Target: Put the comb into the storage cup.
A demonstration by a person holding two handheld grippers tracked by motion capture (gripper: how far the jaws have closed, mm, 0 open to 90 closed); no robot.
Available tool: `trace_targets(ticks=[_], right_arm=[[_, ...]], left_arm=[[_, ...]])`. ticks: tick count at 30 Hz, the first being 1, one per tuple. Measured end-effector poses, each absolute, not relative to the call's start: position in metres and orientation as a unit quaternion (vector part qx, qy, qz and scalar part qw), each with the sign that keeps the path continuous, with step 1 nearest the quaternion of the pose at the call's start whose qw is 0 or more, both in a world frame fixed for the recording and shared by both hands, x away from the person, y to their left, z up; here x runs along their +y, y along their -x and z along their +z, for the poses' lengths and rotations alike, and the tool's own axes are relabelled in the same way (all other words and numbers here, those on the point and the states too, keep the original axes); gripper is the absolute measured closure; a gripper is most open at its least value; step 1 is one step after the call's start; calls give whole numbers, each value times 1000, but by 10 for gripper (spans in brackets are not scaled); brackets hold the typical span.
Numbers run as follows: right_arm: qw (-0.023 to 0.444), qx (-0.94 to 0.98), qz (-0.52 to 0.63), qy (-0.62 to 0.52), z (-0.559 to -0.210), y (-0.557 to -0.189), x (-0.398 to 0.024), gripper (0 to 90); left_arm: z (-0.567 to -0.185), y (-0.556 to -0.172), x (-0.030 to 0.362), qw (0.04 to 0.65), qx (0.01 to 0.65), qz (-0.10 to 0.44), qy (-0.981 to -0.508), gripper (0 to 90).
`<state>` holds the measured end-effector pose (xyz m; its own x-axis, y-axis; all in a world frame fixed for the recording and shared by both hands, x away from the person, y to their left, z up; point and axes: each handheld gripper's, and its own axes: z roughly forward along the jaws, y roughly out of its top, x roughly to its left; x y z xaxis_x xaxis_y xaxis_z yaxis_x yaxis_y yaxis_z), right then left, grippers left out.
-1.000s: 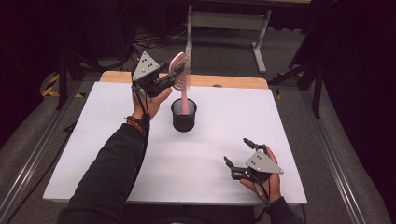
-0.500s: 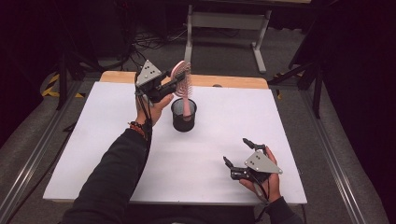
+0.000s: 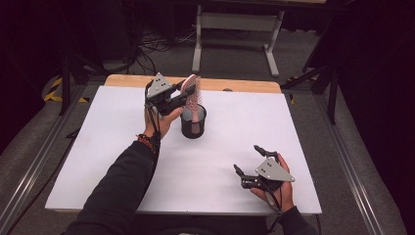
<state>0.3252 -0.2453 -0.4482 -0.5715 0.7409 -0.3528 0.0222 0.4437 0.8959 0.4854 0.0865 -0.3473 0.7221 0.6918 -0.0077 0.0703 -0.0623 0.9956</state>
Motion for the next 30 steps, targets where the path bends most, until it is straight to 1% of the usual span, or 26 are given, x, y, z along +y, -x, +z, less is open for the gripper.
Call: trace_targets(ticks=[11,13,30], right_arm=[[388,758,459,-252,-449,-325,-245,119],[390,758,458,-252,-449,-325,-244,119],[392,762,449,-252,-451,-326,-243,122]], left_arm=[[-359,-488,86,617,282,242,-694,638],[-362,-489,89,624,287,239,-687,636],[-369,-501,110,613,321,233,-683,596]])
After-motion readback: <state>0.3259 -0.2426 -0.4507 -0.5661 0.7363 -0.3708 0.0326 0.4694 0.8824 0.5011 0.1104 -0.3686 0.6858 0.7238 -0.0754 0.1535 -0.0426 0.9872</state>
